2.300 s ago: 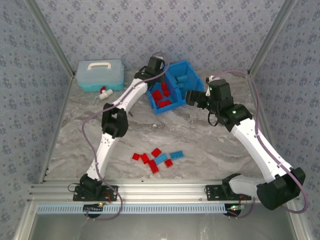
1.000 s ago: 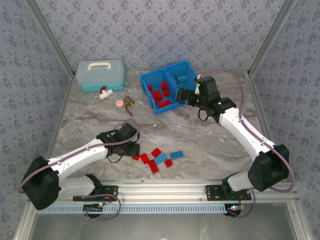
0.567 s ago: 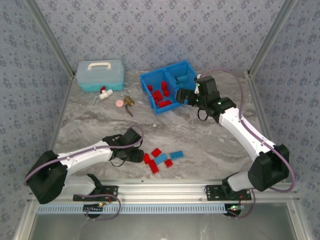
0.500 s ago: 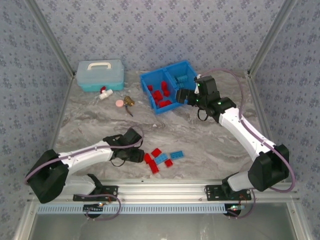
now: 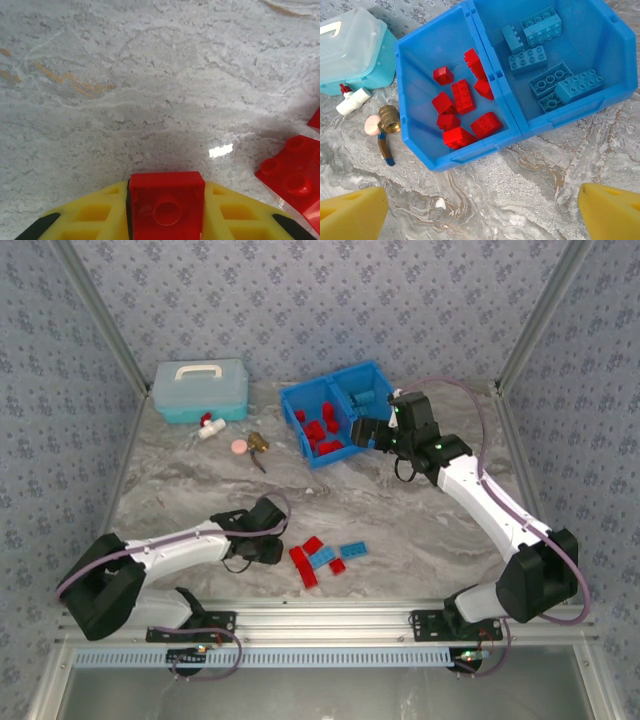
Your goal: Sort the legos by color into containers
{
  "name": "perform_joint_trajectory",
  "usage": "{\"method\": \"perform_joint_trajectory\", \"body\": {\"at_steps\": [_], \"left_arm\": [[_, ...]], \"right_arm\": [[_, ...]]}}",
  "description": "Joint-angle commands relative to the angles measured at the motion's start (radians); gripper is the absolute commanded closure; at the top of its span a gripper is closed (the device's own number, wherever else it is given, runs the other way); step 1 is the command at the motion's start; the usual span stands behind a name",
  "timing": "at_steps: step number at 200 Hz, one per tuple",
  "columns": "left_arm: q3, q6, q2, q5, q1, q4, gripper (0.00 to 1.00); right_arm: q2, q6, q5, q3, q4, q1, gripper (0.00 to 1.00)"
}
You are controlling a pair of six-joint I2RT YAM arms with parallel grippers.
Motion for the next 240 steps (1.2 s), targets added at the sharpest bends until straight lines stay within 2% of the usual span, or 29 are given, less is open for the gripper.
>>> {"method": "perform_joint_trajectory", "body": {"at_steps": [1, 30, 58, 111, 149, 186, 209, 240], "left_arm": [[0.077, -0.002, -0.058, -0.029, 0.005, -0.052, 0.70], [0.264, 0.055, -0.065, -0.047, 0.077, -0.042, 0.69], [0.494, 0.161, 0.067, -0.033, 0.169, 0.048, 0.69], [1.015, 0.304, 0.487, 0.022, 0.228, 0.127, 0.69], [1.417, 0.331, 0.831, 0.006, 0.279, 0.027, 0.70], [1.802, 0.360, 1.120, -0.045, 0.318, -0.176, 0.68], [1.885, 0.388, 1.192, -0.031, 0.328, -0.192, 0.62], [1.909, 0.398, 1.181, -0.028, 0.334, -0.205, 0.51]], "right_arm": [[-0.015, 0.017, -0.005, 0.028, -0.016, 0.005, 0.00], [-0.030, 0.016, -0.002, 0.029, -0.023, 0.005, 0.00], [-0.059, 0.023, 0.011, 0.010, -0.021, 0.008, 0.00], [-0.118, 0.032, 0.036, -0.008, -0.049, 0.011, 0.00], [-0.157, 0.036, 0.050, -0.031, -0.066, 0.010, 0.00], [-0.195, 0.047, 0.050, -0.070, -0.071, 0.013, 0.00], [-0.209, 0.058, 0.053, -0.081, -0.078, 0.015, 0.00], [-0.218, 0.063, 0.052, -0.084, -0.081, 0.020, 0.00]]}}
